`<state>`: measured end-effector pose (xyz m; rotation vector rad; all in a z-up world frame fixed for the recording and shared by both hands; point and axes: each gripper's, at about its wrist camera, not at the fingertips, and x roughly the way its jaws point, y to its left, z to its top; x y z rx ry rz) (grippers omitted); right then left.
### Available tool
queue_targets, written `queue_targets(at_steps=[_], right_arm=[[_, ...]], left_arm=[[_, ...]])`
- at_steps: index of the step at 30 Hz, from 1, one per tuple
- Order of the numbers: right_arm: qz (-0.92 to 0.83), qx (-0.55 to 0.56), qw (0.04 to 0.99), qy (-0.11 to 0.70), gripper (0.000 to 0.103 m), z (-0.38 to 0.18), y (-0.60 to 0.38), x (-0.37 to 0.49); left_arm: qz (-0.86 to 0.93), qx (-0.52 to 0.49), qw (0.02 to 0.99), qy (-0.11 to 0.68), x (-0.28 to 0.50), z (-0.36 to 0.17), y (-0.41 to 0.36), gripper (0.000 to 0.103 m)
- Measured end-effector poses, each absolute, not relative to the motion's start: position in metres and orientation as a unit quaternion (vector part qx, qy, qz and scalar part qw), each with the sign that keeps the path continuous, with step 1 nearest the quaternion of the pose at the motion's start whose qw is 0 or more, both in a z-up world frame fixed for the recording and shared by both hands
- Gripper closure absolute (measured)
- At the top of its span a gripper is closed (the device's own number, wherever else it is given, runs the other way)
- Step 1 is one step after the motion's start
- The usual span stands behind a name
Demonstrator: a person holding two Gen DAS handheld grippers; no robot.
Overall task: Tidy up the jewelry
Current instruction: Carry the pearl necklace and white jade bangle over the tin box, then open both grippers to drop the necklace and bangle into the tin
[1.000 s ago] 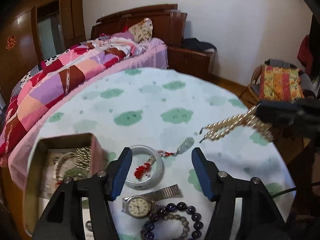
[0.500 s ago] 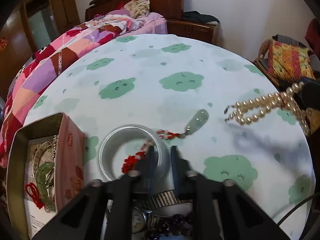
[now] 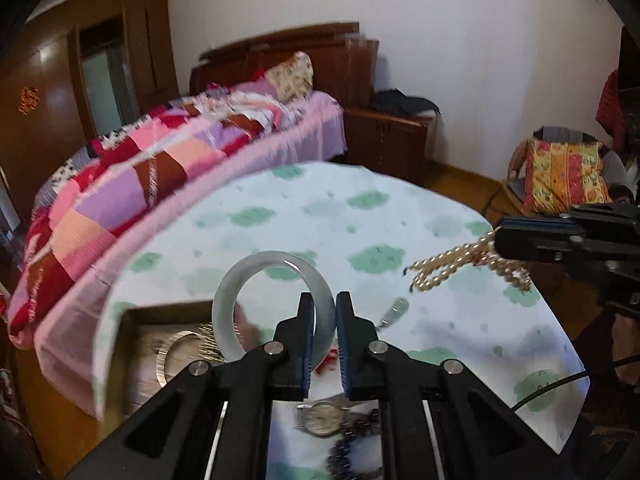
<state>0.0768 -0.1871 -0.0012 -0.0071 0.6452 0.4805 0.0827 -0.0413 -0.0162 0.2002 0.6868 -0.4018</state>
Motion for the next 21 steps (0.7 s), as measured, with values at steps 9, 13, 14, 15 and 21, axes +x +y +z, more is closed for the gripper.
queue_targets(at_steps=[9, 13, 14, 15, 21], right_arm=[[0.291, -0.042, 0.907, 0.300, 0.094, 0.016, -0.113, 0.100], [0.314, -0.050, 0.898, 0.303, 0.094, 0.010, -0.079, 0.111], [0.318, -0.050, 0.897, 0.304, 0.094, 0.008, -0.074, 0.112], [0.323, -0.052, 0.894, 0.305, 0.094, 0.005, -0.066, 0.115], [0.326, -0.068, 0.887, 0.319, 0.094, -0.017, -0.032, 0.130]], left_arm=[[-0.129, 0.065, 0.930, 0.339, 0.100, -0.015, 0.023, 0.093], [-0.108, 0.058, 0.928, 0.352, 0.106, -0.030, 0.046, 0.093], [-0.100, 0.059, 0.927, 0.356, 0.108, -0.036, 0.050, 0.093], [-0.095, 0.058, 0.926, 0.360, 0.109, -0.041, 0.053, 0.093], [-0.077, 0.036, 0.921, 0.381, 0.119, -0.065, 0.073, 0.093]])
